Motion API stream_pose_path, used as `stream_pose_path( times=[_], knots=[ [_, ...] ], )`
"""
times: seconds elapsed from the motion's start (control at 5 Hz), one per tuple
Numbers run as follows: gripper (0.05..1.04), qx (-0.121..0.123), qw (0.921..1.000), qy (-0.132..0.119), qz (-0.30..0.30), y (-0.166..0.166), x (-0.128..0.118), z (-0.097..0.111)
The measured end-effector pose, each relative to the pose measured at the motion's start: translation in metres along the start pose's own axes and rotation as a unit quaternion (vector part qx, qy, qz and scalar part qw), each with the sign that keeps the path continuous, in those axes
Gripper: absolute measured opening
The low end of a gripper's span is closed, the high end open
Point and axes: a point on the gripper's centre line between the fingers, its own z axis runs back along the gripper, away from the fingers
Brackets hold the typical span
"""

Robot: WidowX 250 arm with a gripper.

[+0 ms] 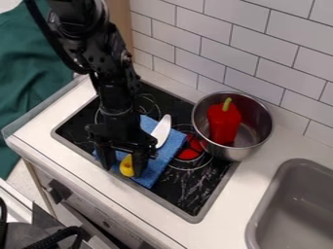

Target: Put the knife on the left side of the cooker

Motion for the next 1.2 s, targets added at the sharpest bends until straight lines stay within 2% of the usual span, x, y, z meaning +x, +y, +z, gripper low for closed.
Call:
stream_pose_path(
  times=[0.2,0.4,0.6,0.8,1.0,1.2],
  knots=[
    [0.464,0.001,1.0,0.0,-0.007,0.0,0.001,-0.002],
    [0.462,0.001,1.0,0.0,-0.007,-0.001,0.002,-0.002],
    [0.462,0.0,0.9998,-0.016,-0.009,-0.007,0.005,0.009],
    [0.462,-0.003,0.9982,-0.056,0.021,-0.008,0.015,0.045],
    [0.462,-0.004,0.9957,-0.066,0.064,0.019,0.026,0.058],
    [0.462,0.012,0.9951,-0.027,0.095,0.048,0.027,0.043]
  ],
)
